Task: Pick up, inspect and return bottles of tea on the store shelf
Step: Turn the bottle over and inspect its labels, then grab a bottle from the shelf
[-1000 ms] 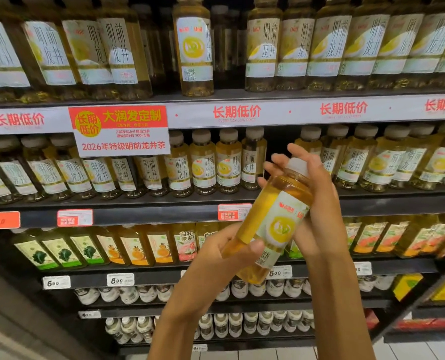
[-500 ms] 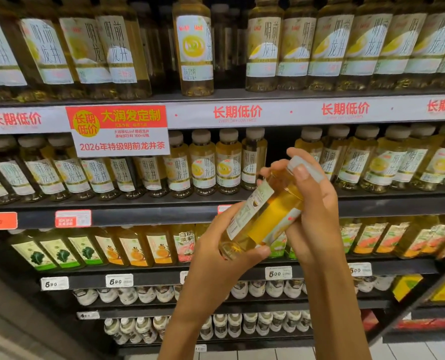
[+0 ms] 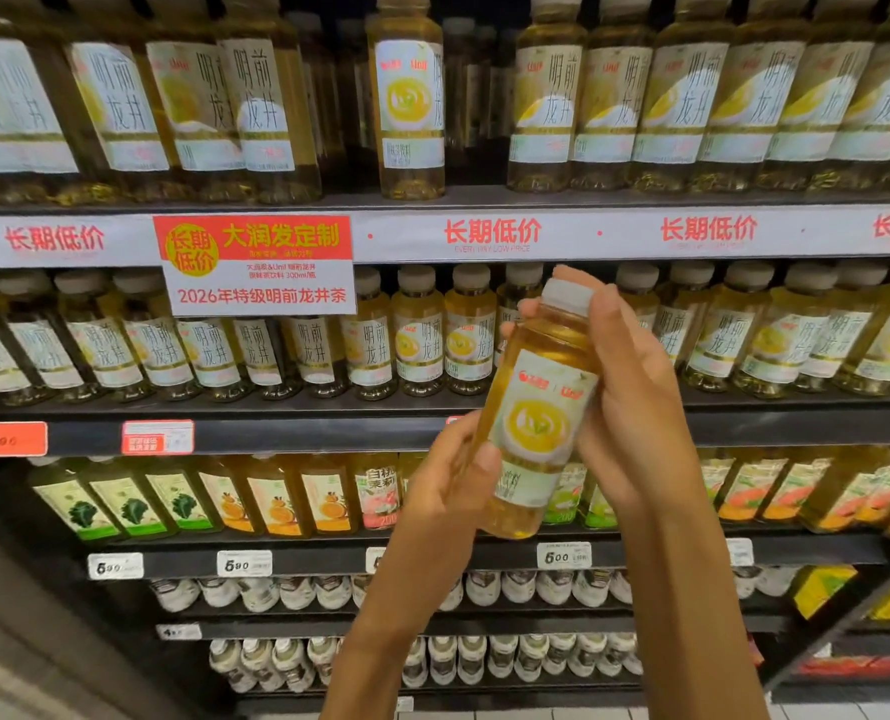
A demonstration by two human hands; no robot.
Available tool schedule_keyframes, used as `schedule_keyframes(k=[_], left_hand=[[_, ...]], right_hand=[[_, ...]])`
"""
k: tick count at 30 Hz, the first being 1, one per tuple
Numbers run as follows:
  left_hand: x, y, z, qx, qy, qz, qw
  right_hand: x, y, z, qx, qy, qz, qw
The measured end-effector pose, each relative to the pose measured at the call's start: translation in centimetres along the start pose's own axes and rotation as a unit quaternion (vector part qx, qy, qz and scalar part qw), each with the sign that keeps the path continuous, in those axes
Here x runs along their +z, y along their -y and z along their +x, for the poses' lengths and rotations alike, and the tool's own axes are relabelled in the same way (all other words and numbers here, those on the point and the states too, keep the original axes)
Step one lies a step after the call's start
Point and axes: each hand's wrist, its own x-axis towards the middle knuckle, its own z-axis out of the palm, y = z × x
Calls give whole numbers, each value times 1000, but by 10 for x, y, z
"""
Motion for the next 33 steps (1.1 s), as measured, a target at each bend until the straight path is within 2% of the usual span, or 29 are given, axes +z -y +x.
schedule_keyframes(k=[6,11,15,19,23,28,33], left_hand=[[11,0,12,17,-20,30,999],[7,0,19,13,-25,31,999],[6,-11,34,31,-12,22,999],[5,-31,61,86,-32,76,993],[4,-51,94,157,-72,101,980],[4,-73,131,228,-135,159,951],[9,-84,160,242,-223,221,918]], right_hand=[[7,10,21,61,5,-94,994],[9,10,40,68,35,-107,991],[14,18,53,16,51,-109,993],[20,39,70,-68,75,-100,990],[28,60,96,-147,74,-111,980],[36,76,128,-203,94,-140,965],[38,87,157,-234,111,-160,952]])
